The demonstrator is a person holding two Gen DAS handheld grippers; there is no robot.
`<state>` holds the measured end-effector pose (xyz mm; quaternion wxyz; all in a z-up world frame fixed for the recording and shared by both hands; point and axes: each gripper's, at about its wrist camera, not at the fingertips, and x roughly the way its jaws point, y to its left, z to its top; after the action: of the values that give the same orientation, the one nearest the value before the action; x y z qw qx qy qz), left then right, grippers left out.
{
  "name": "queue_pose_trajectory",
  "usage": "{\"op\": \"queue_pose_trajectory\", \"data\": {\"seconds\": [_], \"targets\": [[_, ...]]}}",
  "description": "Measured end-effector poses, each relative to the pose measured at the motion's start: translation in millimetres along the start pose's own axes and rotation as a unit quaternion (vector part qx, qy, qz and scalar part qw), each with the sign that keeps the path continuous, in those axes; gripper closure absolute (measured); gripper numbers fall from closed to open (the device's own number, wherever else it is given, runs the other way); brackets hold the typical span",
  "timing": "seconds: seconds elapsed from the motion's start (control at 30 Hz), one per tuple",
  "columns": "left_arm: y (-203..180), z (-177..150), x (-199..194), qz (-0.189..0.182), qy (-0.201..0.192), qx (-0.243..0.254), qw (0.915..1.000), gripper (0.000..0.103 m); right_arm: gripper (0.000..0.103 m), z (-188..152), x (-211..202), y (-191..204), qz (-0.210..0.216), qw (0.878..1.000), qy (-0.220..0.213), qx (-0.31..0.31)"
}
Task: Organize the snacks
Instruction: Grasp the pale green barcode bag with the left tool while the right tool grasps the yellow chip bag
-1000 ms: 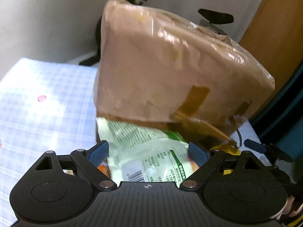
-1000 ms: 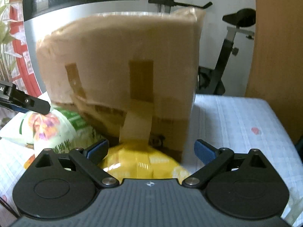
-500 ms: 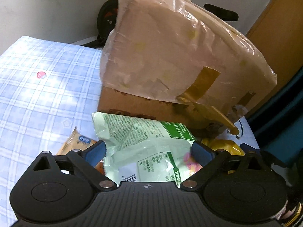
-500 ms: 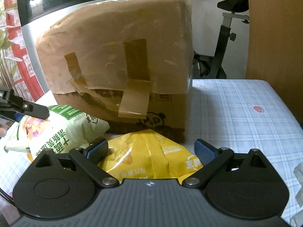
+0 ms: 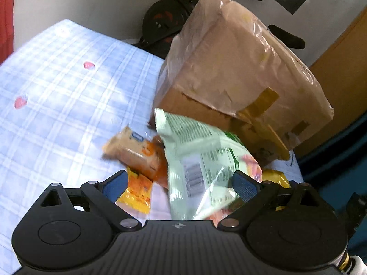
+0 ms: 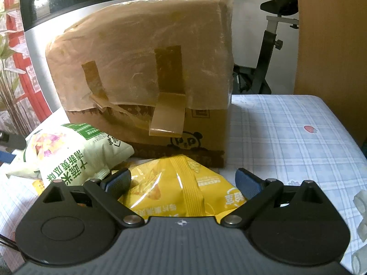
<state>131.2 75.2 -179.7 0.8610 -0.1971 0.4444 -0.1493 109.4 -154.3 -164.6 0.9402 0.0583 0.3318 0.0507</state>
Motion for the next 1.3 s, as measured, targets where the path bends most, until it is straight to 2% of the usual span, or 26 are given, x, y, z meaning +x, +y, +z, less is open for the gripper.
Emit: {"op": "queue_pose_trajectory", "data": {"seconds": [0.1, 0.27, 0.4, 0.53, 0.63, 0.83, 0.9, 0.93, 1.0, 1.03, 1.17, 1.3], "targets": [[3.7, -2.5, 4.1, -0.019, -0.005, -0.032, 0.9993, 0.005, 0.004, -0.3, -0.6, 1.8, -0.003, 1.000, 0.000, -0.003], [9.4, -0.6, 22.7, -0.052, -0.017, -0.110, 0.9925, 0.005, 0.004, -2.2, -1.7, 2.9, -0.006, 1.000, 0.002, -0.005], [4.5, 2.7, 37.5, -0.064, -0.007, -0.128, 0.9898, 0.005, 0.004, -2.1, -1.6, 3.5, -0.006, 1.000, 0.002, -0.007], [-12.0, 4.1, 47.5, -0.063, -0.002, -0.105, 0.9925, 0.005, 0.004, -2.3, -1.1, 3.6, -0.006, 1.000, 0.002, -0.006], [-17.9, 5.9, 57.3, -0.046, -0.004, -0.088, 0.9950, 0.005, 0.004, -2.4, -1.1, 3.5, -0.007, 1.000, 0.003, -0.006], [-24.0, 3.5, 61.9, -0.040, 0.002, -0.076, 0.9963, 0.005, 0.004, -4.3, -1.0, 1.2, -0.007, 1.000, 0.005, -0.005], [-23.7, 4.0, 64.4, -0.045, 0.006, -0.070, 0.9965, 0.012, 0.004, -4.7, -0.7, 1.4, -0.009, 1.000, 0.005, -0.007], [-24.0, 4.7, 65.7, -0.051, 0.003, -0.067, 0.9964, 0.021, 0.004, -4.4, -0.4, 2.0, -0.010, 1.000, 0.006, -0.010], [-29.0, 4.8, 57.8, -0.039, -0.002, -0.050, 0.9980, 0.023, 0.004, -3.8, -1.1, 4.6, -0.010, 1.000, 0.007, -0.019], [-33.5, 4.6, 54.0, -0.030, -0.010, -0.034, 0.9989, 0.028, 0.004, -3.7, -2.0, 5.7, -0.007, 1.000, 0.006, -0.024], [-51.5, 5.6, 39.6, -0.004, -0.039, 0.022, 0.9990, 0.034, 0.001, -3.9, -4.0, 13.3, -0.001, 0.998, 0.004, -0.065], [-72.5, 4.5, 26.6, 0.022, -0.062, 0.087, 0.9940, 0.037, 0.001, -2.3, -3.4, 23.0, 0.000, 0.993, -0.001, -0.114]]}}
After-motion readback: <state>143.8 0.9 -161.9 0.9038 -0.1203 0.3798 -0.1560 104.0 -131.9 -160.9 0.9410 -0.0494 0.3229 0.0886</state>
